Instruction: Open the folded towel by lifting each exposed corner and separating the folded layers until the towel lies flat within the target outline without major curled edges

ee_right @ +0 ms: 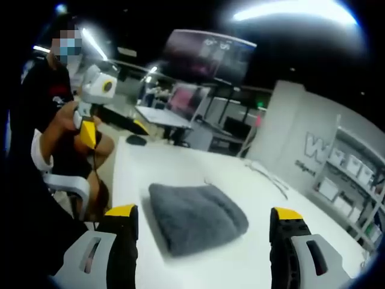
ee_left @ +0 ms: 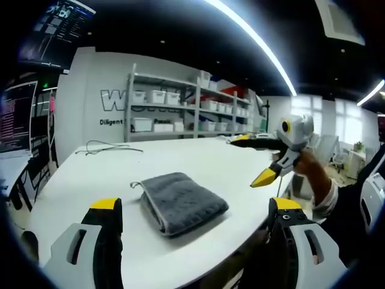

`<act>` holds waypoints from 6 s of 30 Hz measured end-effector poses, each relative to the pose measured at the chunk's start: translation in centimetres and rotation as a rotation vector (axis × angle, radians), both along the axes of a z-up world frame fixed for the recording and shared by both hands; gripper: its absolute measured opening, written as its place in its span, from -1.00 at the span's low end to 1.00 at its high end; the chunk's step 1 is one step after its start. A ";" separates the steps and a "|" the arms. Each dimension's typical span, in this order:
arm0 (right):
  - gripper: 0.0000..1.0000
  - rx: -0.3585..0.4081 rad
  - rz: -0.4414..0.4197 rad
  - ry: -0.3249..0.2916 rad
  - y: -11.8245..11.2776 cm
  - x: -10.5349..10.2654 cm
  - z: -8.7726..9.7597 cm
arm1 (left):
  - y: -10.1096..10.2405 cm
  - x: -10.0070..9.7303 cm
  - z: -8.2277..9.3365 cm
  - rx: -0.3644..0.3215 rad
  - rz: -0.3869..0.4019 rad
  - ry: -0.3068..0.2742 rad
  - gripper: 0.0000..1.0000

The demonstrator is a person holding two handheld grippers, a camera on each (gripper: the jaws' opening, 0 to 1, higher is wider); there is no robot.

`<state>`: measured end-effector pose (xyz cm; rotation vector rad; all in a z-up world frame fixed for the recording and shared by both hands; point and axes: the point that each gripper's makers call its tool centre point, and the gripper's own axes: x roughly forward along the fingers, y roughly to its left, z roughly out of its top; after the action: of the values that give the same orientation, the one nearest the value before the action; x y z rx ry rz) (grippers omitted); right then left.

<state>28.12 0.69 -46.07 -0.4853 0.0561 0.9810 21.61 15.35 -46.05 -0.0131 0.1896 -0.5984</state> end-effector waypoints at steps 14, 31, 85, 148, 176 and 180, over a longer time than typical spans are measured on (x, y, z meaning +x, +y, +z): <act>0.77 -0.093 0.066 -0.029 3.9 0.1 -0.9 | 1.3 -0.1 0.0 0.026 0.016 0.003 0.99; 0.66 -0.194 0.138 -0.057 8.1 -0.1 -3.7 | 1.5 -0.2 -0.2 0.049 0.015 0.004 0.99; 0.38 -0.254 0.237 0.004 13.5 0.3 -7.4 | 1.7 -0.7 0.3 0.066 0.010 -0.016 0.99; -0.05 -0.159 0.191 0.068 15.6 1.0 -7.6 | 2.7 -1.0 1.4 0.021 0.045 -0.034 0.98; -0.28 -0.232 0.179 0.050 15.6 1.2 -9.8 | 2.8 -0.8 0.8 0.052 0.042 -0.018 0.98; -0.31 -0.247 0.174 0.039 15.4 0.9 -9.9 | 2.8 -1.0 1.0 0.056 0.042 -0.026 0.98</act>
<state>29.03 16.09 -55.97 -0.7066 0.1739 1.1612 20.59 18.18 -45.02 0.0448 0.1802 -0.5515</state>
